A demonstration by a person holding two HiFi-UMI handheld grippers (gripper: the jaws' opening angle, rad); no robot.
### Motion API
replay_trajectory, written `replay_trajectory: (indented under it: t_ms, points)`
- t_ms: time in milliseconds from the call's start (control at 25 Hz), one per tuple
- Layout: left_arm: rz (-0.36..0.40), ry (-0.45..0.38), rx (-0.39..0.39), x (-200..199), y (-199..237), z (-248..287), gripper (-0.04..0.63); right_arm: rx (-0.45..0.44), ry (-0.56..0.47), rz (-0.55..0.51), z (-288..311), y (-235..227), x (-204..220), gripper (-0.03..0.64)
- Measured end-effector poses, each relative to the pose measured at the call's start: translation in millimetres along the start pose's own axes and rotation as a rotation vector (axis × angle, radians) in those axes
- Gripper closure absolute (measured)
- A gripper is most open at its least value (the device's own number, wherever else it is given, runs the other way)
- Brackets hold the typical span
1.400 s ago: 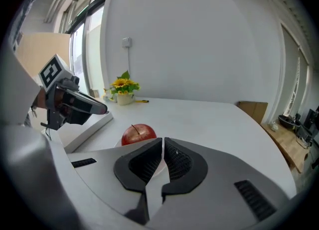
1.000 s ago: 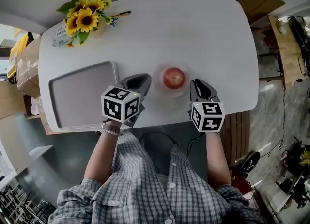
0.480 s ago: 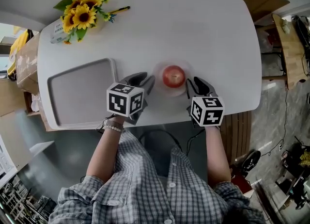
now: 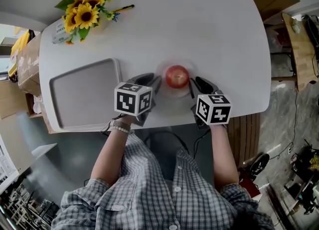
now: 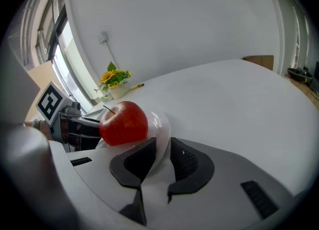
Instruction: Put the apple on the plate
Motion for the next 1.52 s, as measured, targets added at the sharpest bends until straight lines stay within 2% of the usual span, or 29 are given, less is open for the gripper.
replay_trajectory:
  t_ms: [280,480,640,1000,1240,1360,1520]
  points:
    - [-0.108,-0.019,-0.031,-3,8,0,0.523,0.023,0.006,0.126,0,3,2,0.537]
    - [-0.237,-0.014,-0.005,-3,11,0,0.541,0.043,0.036,0.215,-1,2,4,0.549]
    - [-0.253,0.027,-0.001,1,11,-4,0.543,0.032,0.056,0.306,-4,2,4,0.56]
    - [-0.321,0.041,0.015,3,11,-20,0.549,0.033,0.061,0.371,-12,13,0,0.566]
    - [-0.319,0.038,0.024,-4,4,-37,0.552,0.031,0.049,0.406,-27,22,-8,0.566]
    - [-0.295,0.034,0.014,-7,4,-44,0.551,0.034,0.045,0.393,-33,30,-13,0.568]
    - [-0.304,0.019,0.018,-10,5,-60,0.551,0.026,0.042,0.397,-39,44,-17,0.568]
Point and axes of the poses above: the fingertips, and each gripper's own axes: z forward along the fingers, y to its left, x out of its underside, the point moved 3 cm from there along -z, backward along the fingers, and after that the axes turned 4 degrees about x, right-handed, at the moved point
